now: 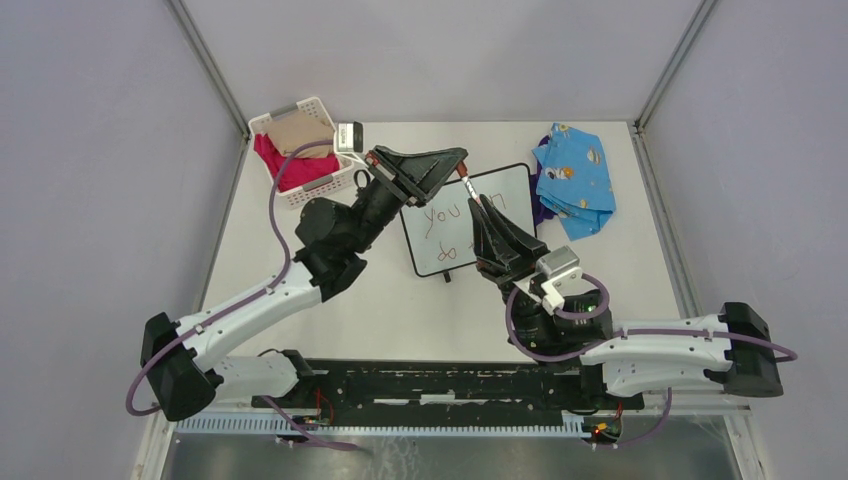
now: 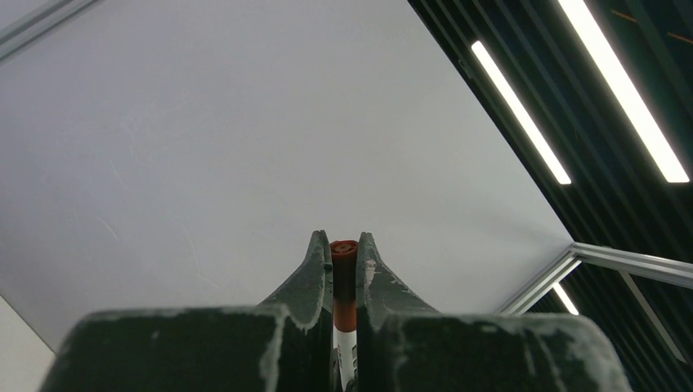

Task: Write a sentence on the whiteboard
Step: Close the whiteboard marker at the center of the board.

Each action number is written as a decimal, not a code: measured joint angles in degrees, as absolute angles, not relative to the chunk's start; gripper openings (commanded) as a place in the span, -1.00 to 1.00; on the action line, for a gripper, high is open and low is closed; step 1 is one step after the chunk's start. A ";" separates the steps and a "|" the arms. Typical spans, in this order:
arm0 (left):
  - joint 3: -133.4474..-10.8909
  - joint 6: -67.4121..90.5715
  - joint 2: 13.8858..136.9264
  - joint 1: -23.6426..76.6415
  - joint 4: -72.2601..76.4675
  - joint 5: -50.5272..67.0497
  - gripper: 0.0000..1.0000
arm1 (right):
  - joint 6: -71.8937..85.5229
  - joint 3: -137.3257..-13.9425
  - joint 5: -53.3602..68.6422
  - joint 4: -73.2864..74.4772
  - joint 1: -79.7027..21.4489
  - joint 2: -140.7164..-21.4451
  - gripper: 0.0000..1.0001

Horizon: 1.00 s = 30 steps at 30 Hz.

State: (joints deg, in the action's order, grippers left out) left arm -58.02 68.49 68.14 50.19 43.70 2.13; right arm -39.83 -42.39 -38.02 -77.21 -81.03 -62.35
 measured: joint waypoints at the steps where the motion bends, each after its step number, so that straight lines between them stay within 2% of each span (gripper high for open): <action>1: -57.98 68.25 68.10 50.43 43.72 1.58 -0.96 | -40.05 -42.39 -38.04 -77.36 -81.08 -62.39 -1.00; 10: -57.60 67.02 67.33 51.55 43.53 -1.26 -0.95 | -41.04 -42.89 -38.17 -78.37 -81.28 -63.40 -1.00; 11: -57.54 66.63 67.05 51.68 43.16 -1.63 -0.87 | -41.01 -42.89 -38.15 -78.30 -81.28 -63.40 -1.00; 15: -57.47 64.29 65.06 52.25 40.42 -3.14 -0.29 | -40.80 -42.89 -36.84 -77.25 -81.34 -63.26 -1.00; 17: -57.39 62.28 63.90 52.95 37.58 -2.04 -0.10 | -40.62 -43.00 -35.79 -76.25 -81.23 -63.13 -1.00; 24: -56.82 57.87 61.84 57.01 28.56 1.28 0.21 | -39.86 -43.11 -36.25 -71.68 -80.07 -62.46 -1.00; 30: -56.82 55.59 60.31 56.88 25.30 0.71 0.28 | -38.48 -42.89 -35.59 -68.82 -80.07 -60.82 -1.00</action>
State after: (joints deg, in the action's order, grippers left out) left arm -56.82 55.59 60.31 56.88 25.30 0.71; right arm -38.48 -42.89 -35.59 -68.82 -80.07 -60.82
